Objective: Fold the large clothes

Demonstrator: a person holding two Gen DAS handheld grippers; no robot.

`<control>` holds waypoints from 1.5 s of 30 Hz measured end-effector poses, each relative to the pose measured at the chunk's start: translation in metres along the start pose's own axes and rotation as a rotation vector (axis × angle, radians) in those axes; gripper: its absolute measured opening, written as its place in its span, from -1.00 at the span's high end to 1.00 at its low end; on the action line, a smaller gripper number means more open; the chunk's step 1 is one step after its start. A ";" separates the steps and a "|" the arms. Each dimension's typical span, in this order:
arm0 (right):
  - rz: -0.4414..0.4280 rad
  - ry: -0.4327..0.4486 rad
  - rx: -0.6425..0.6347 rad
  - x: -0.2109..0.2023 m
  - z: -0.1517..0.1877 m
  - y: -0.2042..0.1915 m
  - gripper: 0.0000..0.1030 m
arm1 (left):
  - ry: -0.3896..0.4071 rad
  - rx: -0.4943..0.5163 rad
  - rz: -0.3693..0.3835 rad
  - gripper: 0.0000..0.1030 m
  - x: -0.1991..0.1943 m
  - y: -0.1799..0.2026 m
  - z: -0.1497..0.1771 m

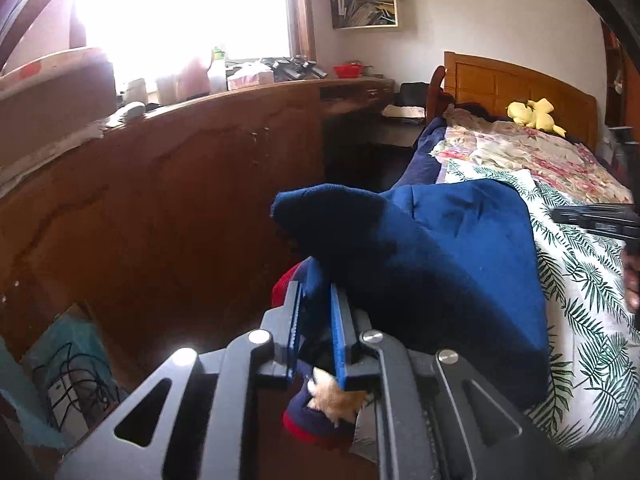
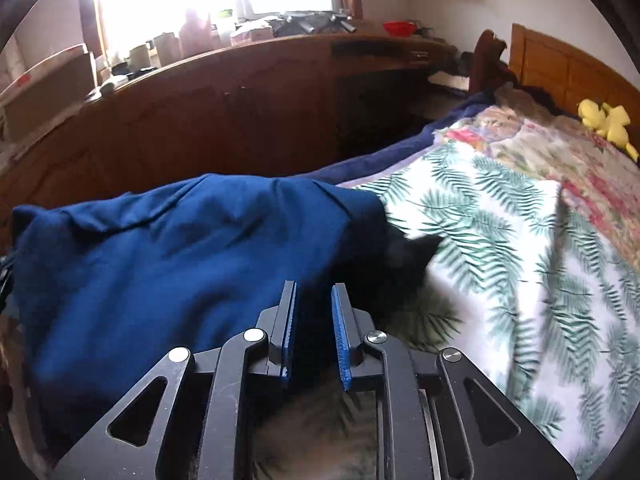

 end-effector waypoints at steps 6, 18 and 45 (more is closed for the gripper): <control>-0.025 0.091 -0.016 -0.097 0.025 0.010 0.46 | 0.119 0.025 -0.043 0.74 -0.061 0.020 -0.016; 0.017 0.260 -0.002 -0.269 0.075 0.042 -0.08 | 0.245 0.056 0.170 0.67 -0.155 0.146 -0.065; 0.370 0.463 0.309 -0.484 0.234 0.189 -0.66 | 0.304 0.247 0.587 0.57 -0.274 0.428 -0.079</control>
Point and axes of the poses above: each gripper's, at about its wrist camera, not at the fingertips, and x roughly the way its jaws point, y to its right, z to its underside, the point moved 5 cm from there along x, roughly the way its jaws point, and after that the axes turned 12 degrees about x, right-handed, at the moved point
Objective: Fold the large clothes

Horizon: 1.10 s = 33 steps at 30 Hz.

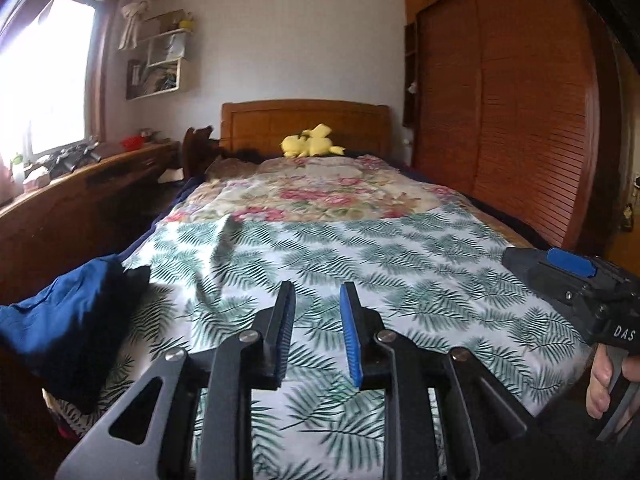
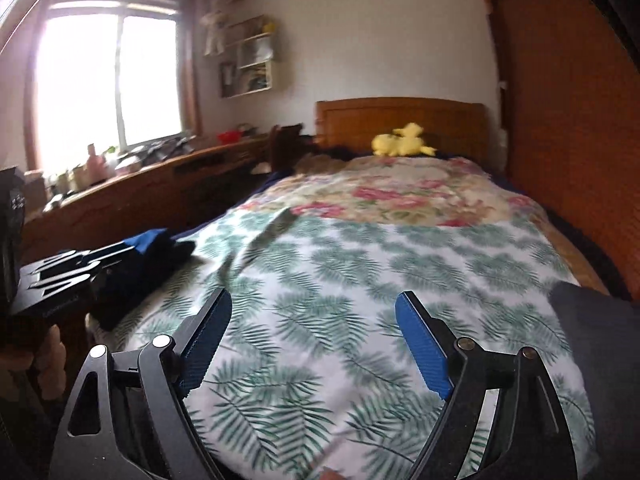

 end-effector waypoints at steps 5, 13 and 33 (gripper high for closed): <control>0.052 0.058 0.042 -0.031 -0.002 0.026 -0.67 | 0.019 0.015 0.022 0.56 -0.011 0.023 -0.004; 0.132 0.136 0.039 -0.072 0.010 0.045 -0.67 | 0.043 0.049 0.026 0.55 -0.032 0.041 0.001; 0.123 0.147 0.063 -0.076 0.021 0.042 -0.66 | 0.043 0.045 0.028 0.53 -0.037 0.046 0.006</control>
Point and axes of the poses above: each gripper's, at about its wrist camera, not at the fingertips, and x roughly the way its jaws point, y to its right, z to its underside, the point moved 5 cm from there along x, roughly the way its jaws point, and after that the axes turned 12 degrees about x, right-handed, at the moved point
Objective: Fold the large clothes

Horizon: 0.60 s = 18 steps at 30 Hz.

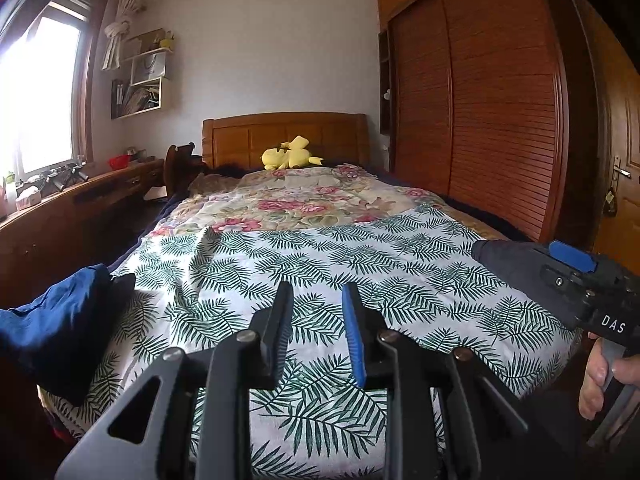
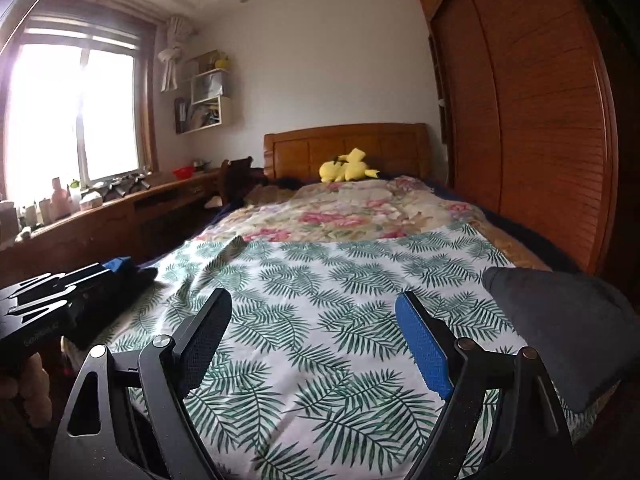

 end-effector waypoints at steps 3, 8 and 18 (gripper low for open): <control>0.000 0.000 0.003 0.000 0.000 0.000 -0.66 | 0.000 0.000 0.000 0.52 0.000 0.000 0.000; -0.004 -0.001 0.004 0.000 0.001 -0.001 -0.66 | 0.000 0.000 0.000 0.52 0.000 0.001 0.001; -0.008 -0.003 0.008 0.000 0.001 -0.001 -0.66 | -0.004 -0.007 0.000 0.51 0.000 0.002 0.004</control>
Point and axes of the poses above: each gripper's, at about its wrist camera, not at the fingertips, and x roughly the way its jaws point, y to its right, z to its underside, the point moved 5 cm from there along x, roughly the way its jaws point, and after that the axes turned 12 degrees about x, right-handed, at the moved point
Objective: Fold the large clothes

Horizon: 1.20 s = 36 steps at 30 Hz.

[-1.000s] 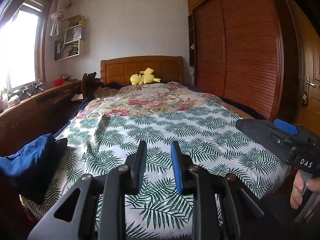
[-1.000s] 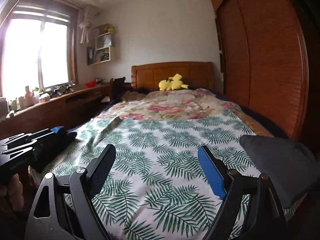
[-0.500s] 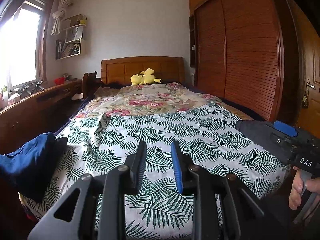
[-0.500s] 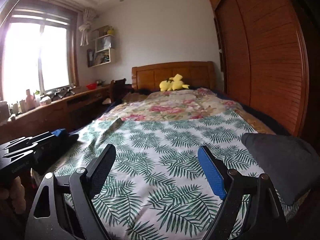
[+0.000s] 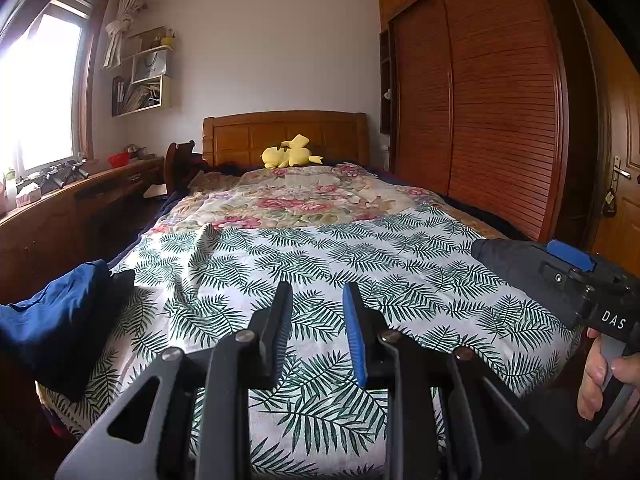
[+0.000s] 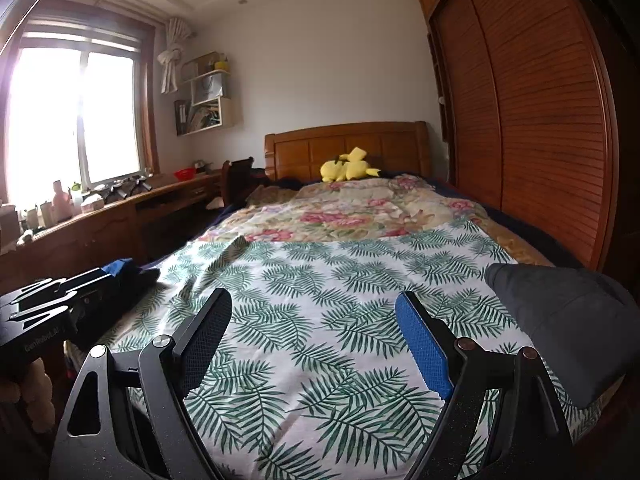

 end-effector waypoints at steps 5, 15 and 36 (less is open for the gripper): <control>0.000 0.000 -0.001 0.000 0.000 0.000 -0.67 | 0.000 -0.003 -0.002 0.51 0.000 0.000 0.001; 0.000 -0.003 0.000 0.000 0.001 -0.002 -0.67 | -0.001 -0.005 -0.004 0.50 0.001 0.000 0.003; -0.001 -0.003 0.005 0.001 0.002 -0.003 -0.67 | 0.001 -0.006 -0.004 0.49 0.000 -0.001 0.007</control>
Point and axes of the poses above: each gripper's, at about its wrist camera, not at the fingertips, and x roughly the way its jaws point, y to its right, z to its underside, the point moved 5 cm from there along x, roughly the way its jaws point, and after that the axes turned 12 degrees about x, right-handed, at the moved point
